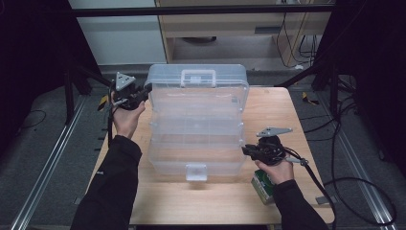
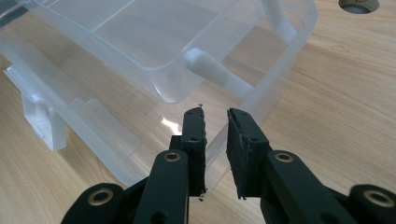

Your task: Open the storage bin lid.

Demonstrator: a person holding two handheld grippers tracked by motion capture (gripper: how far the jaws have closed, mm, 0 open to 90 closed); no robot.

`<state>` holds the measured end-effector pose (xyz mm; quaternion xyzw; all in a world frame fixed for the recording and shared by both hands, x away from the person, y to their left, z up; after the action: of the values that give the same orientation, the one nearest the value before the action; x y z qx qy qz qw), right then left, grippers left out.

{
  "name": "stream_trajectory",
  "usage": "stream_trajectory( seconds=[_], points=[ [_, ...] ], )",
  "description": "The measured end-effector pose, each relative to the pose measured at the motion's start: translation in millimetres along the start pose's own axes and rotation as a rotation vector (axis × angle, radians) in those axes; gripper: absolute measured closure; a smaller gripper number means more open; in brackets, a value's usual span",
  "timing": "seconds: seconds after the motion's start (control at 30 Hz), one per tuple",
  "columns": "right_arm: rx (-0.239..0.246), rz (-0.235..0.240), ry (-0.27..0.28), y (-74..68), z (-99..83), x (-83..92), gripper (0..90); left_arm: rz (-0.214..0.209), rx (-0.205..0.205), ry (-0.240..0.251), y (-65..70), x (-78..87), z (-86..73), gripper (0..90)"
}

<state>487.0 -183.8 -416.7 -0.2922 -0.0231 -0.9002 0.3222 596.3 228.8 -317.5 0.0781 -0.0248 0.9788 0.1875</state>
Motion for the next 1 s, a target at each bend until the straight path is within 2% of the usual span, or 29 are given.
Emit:
stream_trajectory(
  seconds=[0.23, 0.63, 1.0],
  points=[
    [0.005, -0.002, -0.001, 0.0, 0.0, -0.1, 77.0, 0.017, -0.011, -0.005, -0.4, -9.9, 2.9, 78.4],
    [0.004, -0.001, -0.002, 0.1, 0.1, -0.1, 77.0, 0.022, 0.015, 0.004, -5.2, -24.4, 2.7, 79.2],
    [0.013, -0.002, -0.003, 0.3, 0.6, -0.3, 77.0, 0.033, 0.006, -0.005, -6.1, -33.7, 3.9, 79.2]
  ],
)
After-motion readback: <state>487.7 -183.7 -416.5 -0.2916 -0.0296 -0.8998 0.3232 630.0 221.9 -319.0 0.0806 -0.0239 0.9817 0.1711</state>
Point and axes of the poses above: each handheld gripper's, and its own axes: x roughly backward along the jaws, z roughly out of its top, y roughly to its right, the point moved 1 cm from there along -x, roughly forward along the jaws, and after that the axes turned 7 degrees about y, right-handed, at the moved point
